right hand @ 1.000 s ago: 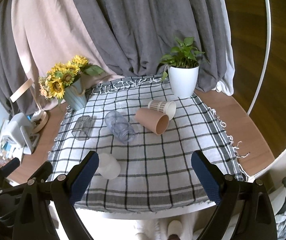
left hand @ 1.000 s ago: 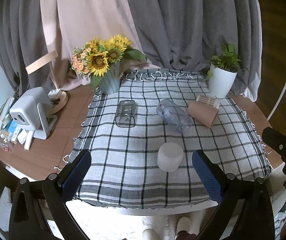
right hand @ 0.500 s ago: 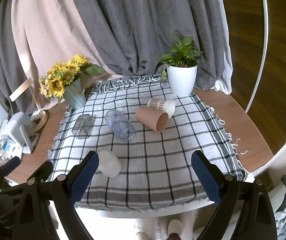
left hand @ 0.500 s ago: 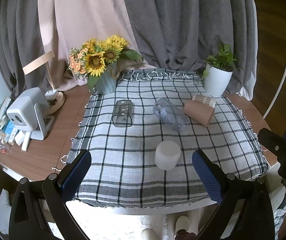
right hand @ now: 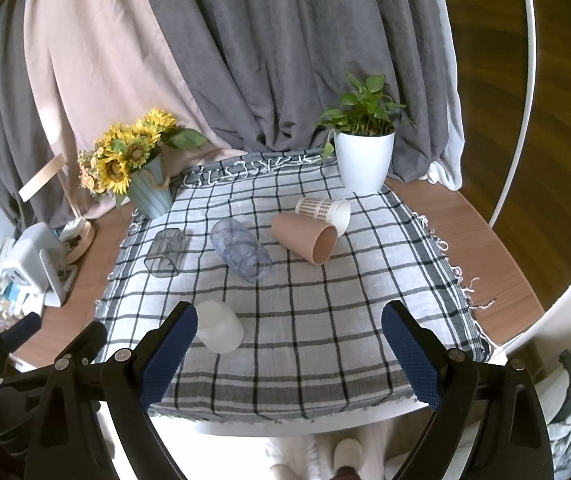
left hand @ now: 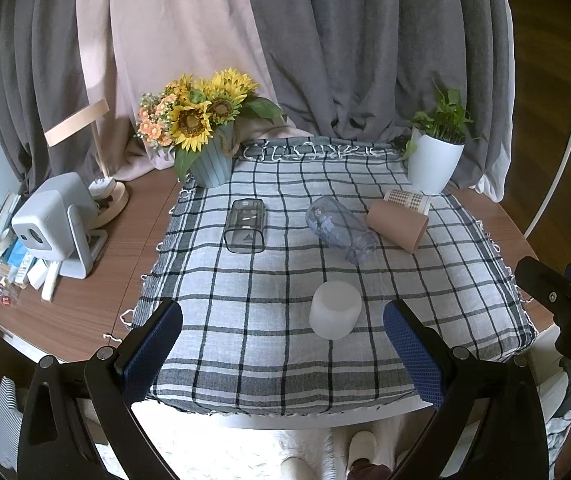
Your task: Flip cup upside down
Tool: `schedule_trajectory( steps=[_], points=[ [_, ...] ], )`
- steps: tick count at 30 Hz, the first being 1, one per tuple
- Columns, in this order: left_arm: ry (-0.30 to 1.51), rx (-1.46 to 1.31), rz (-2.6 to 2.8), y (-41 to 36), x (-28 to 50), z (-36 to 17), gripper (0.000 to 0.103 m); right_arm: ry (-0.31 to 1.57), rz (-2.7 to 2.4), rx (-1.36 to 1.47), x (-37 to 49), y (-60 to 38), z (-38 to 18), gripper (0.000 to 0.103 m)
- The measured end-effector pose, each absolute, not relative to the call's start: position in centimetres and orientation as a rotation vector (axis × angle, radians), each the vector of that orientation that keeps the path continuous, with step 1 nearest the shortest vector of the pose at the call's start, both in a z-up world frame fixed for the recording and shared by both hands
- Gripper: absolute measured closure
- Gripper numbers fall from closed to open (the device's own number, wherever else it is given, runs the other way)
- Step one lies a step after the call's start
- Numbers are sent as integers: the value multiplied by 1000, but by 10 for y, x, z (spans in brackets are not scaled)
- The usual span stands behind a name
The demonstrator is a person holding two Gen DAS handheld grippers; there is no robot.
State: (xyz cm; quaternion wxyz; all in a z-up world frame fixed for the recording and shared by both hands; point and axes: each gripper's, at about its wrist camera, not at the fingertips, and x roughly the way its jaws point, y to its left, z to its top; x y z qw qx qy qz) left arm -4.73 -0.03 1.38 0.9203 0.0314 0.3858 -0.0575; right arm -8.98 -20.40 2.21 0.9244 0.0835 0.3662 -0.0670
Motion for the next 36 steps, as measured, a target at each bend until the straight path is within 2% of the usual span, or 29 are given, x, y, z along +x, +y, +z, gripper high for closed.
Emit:
schedule_trajectory(
  steps=[36],
  points=[
    [790, 62, -117, -1, -48, 14, 0, 752, -137, 168, -91, -203, 23, 9]
  ],
)
